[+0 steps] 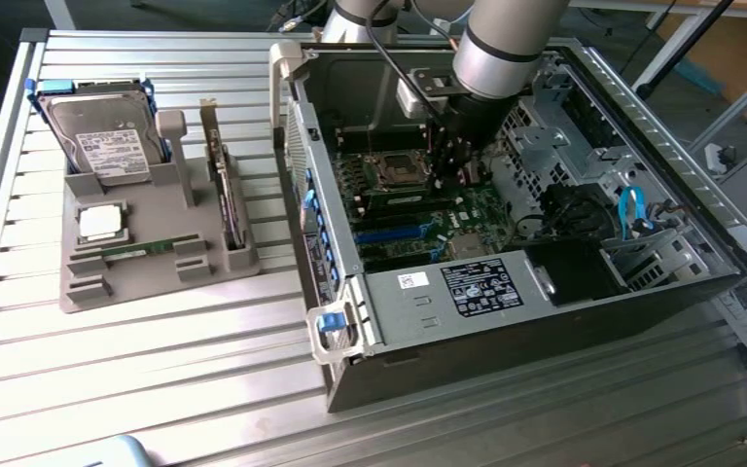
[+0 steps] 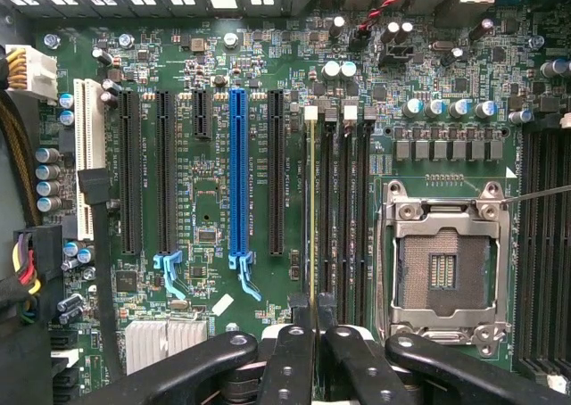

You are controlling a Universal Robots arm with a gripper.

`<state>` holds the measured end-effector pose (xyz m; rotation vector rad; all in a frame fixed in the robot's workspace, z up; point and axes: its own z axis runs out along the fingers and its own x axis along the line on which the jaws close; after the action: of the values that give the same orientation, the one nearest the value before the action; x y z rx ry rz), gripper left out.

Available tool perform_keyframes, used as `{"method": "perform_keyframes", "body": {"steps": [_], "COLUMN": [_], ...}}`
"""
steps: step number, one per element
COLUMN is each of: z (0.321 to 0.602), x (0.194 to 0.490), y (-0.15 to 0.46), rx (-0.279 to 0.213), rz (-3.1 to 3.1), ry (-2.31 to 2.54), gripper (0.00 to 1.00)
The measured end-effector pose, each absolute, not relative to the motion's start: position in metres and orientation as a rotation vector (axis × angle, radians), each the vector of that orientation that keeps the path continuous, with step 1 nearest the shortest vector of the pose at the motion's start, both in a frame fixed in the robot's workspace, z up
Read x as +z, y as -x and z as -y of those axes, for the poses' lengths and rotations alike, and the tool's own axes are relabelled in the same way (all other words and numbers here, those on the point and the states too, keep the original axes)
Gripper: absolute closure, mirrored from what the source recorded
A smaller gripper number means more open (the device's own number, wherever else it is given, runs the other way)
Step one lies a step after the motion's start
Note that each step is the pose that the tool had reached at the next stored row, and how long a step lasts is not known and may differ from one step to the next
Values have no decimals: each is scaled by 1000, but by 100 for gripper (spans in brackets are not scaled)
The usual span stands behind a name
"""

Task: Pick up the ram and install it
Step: 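Insert the ram into the slot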

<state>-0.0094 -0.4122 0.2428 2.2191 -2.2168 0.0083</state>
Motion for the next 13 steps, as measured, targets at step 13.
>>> {"method": "perform_keyframes", "body": {"steps": [13], "z": [412], "x": [241], "y": [10], "rx": [8], "rz": [2217], "ry": [-2219], "gripper": [88]}}
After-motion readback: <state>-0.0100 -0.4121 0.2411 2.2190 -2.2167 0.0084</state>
